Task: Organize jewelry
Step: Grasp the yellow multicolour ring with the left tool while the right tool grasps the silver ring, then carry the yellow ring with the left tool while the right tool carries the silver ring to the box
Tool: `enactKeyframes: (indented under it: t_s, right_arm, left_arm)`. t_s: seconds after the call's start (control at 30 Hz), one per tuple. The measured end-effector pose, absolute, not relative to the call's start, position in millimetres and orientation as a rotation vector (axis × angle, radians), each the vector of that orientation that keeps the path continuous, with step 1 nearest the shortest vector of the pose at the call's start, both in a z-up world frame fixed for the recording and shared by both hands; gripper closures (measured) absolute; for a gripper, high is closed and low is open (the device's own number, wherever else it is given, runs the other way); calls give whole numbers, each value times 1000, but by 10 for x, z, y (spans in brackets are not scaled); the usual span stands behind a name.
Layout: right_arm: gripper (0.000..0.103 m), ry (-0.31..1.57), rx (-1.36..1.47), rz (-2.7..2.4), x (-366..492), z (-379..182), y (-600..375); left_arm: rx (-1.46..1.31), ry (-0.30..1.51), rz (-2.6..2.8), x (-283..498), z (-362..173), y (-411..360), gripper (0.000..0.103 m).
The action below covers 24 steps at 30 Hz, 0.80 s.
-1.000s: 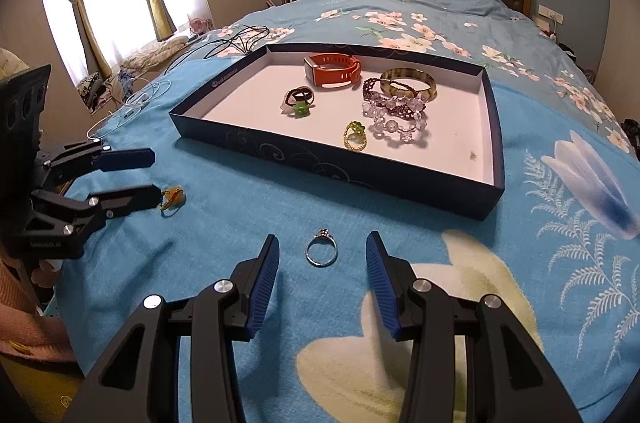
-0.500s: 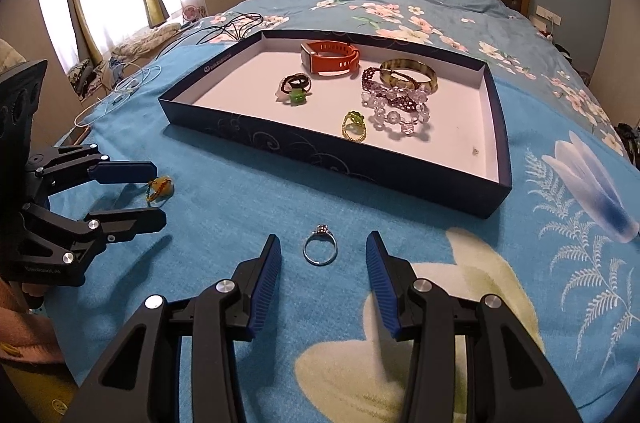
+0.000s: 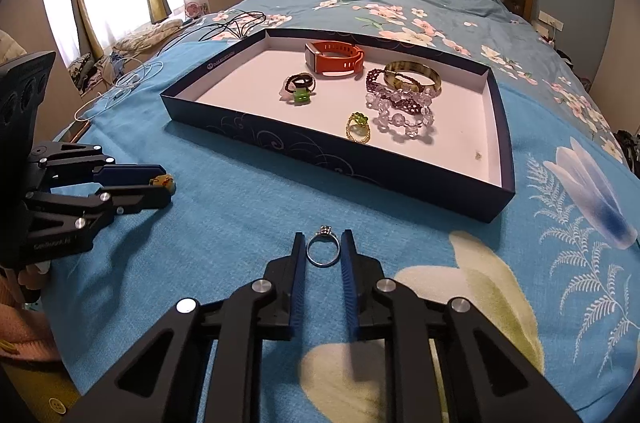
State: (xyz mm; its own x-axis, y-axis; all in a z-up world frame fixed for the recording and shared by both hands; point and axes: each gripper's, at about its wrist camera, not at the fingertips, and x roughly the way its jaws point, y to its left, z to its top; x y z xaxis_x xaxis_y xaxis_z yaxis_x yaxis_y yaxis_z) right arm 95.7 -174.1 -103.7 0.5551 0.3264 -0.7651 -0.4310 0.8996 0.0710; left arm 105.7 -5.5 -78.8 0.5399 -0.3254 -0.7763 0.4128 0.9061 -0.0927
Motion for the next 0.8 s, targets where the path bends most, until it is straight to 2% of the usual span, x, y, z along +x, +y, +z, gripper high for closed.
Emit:
enactKeyframes:
  t_s: [0.8]
  right_arm:
    - [87,836,-81,464,910,-939,-1826]
  left_arm:
    - [92,839,-424,1023,-636,-61,87]
